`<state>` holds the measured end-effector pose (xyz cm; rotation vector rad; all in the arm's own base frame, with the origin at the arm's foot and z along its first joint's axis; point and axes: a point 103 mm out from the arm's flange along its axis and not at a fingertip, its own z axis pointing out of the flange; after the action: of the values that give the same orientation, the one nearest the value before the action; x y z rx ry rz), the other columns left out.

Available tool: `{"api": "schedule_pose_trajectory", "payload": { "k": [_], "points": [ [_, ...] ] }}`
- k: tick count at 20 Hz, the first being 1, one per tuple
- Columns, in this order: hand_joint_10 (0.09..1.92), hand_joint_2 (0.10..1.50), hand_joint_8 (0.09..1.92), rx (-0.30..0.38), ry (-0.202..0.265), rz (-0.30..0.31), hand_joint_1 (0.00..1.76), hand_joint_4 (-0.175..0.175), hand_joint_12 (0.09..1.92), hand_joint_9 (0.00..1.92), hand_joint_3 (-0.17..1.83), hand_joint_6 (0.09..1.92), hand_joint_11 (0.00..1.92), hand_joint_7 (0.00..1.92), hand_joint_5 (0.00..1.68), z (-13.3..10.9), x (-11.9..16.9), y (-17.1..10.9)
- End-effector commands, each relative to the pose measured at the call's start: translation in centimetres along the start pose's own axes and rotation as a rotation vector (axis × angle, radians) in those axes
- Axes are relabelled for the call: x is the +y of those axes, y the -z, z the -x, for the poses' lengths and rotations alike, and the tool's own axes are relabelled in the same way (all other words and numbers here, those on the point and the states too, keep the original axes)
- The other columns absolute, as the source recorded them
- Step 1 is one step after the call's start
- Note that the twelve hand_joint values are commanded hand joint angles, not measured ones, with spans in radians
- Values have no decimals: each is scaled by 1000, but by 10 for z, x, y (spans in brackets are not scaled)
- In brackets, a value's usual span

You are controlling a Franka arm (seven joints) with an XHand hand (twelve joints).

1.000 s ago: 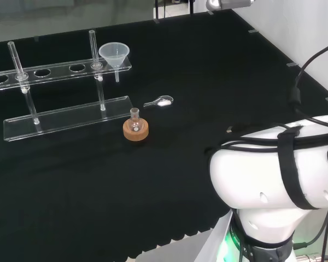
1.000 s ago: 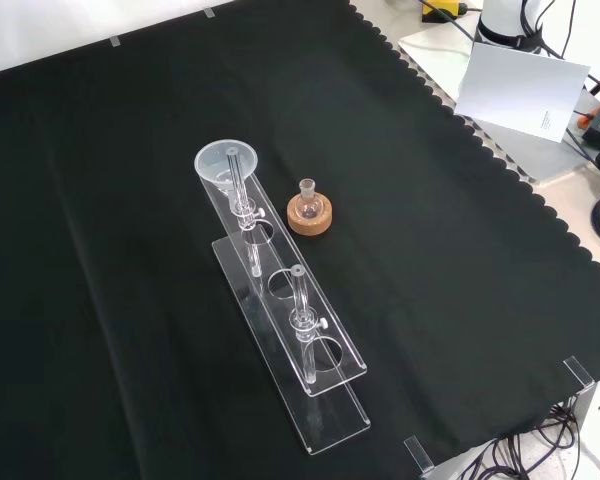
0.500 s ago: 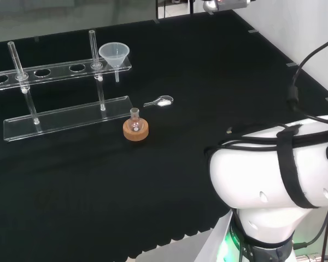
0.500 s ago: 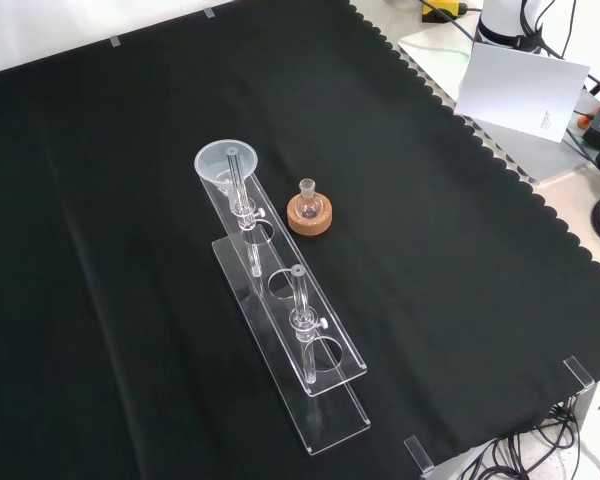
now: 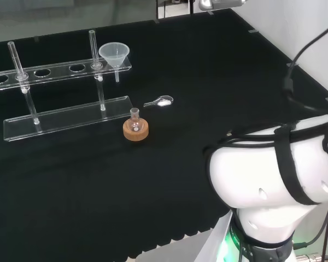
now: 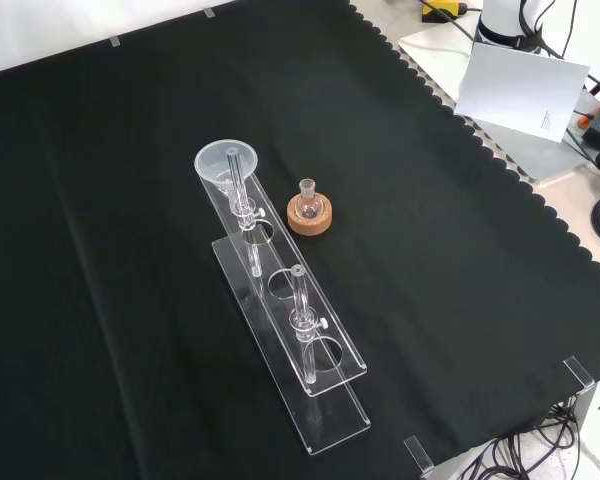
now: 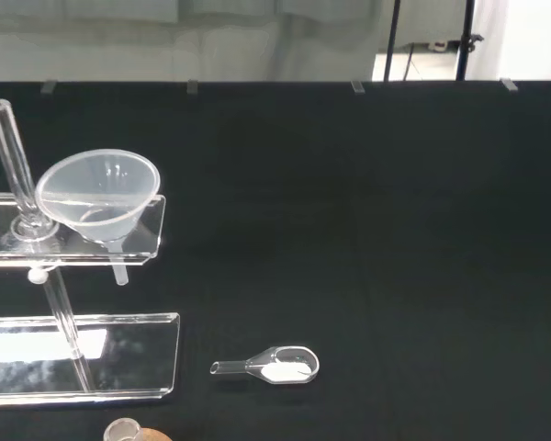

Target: Pick up the funnel from the transparent funnel stand.

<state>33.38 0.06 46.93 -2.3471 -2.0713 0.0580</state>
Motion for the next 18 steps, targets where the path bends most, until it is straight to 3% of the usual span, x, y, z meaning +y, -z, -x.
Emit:
{"api": "schedule_pose_trajectory", "payload": {
  "k": [1,11,18],
  "points": [
    [663,1270,530,-27,-13,-30,13,1,1372,197,315,87,155,11,293,-8,46,-17],
    [678,1208,509,-43,81,-100,91,-13,1395,166,272,87,126,0,225,-33,135,-51],
    [712,1182,551,-55,130,-164,124,-13,1410,152,263,87,113,1,212,-58,166,-90]
  ]
}}
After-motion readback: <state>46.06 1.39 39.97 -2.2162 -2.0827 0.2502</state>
